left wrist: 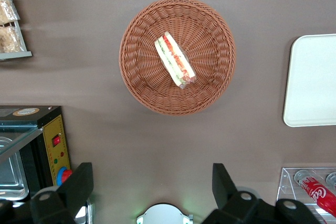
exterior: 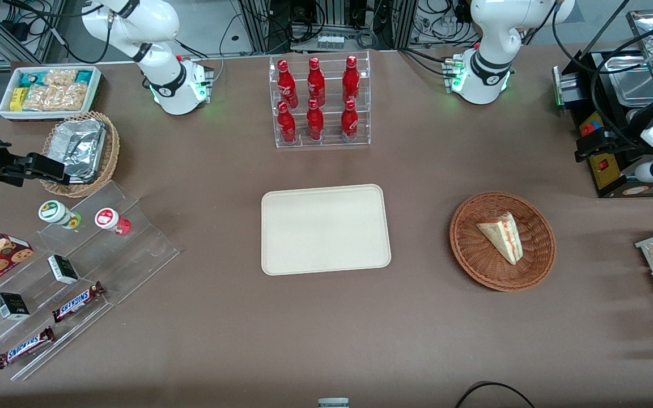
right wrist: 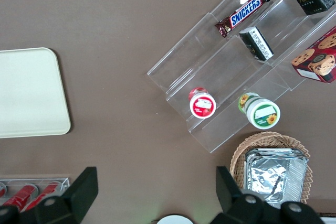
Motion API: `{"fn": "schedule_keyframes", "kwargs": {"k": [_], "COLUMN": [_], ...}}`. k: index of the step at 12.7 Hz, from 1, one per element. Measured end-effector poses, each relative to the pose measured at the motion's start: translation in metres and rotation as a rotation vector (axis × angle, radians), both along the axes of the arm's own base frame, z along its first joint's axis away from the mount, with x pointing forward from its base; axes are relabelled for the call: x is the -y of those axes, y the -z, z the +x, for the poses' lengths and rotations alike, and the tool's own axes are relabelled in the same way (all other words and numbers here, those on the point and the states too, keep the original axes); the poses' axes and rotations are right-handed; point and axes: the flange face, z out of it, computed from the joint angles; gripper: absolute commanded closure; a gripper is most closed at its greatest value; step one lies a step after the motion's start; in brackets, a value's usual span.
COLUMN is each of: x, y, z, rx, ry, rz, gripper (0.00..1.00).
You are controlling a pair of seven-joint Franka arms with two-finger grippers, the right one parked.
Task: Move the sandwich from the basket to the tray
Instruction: 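Move the left gripper down over the wrapped sandwich in the wicker basket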
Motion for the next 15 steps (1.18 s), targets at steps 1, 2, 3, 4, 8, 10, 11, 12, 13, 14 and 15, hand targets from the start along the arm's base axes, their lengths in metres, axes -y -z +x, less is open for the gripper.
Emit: {"fn": "schedule_keyframes", "kwargs": {"k": [1,2,3,4,8,10,11,12,13,14,15], "x": [0.000,0.000,0.001,0.001,0.002,0.002,0.002,0.003,0.003,0.003,0.004], "y": [0.000,0.000,0.001,0.003,0.042,0.074,0.092,0.108,0.123,0.136,0.148], "z": [0.000,0.001,0.001,0.002,0.018,0.023,0.025,0.025,0.024,0.024,0.023], "rx": [0.001,0.003,0.003,0.002,0.011,0.020,0.028,0.032,0.035,0.041,0.047], "ry": [0.000,0.001,0.001,0.001,0.002,0.003,0.003,-0.002,-0.016,-0.030,-0.039], "rz": [0.000,0.000,0.000,0.000,0.001,0.000,0.000,0.001,0.002,0.003,0.004], "gripper": [0.00,0.00,0.00,0.00,0.00,0.00,0.00,0.00,0.00,0.00,0.00]}}
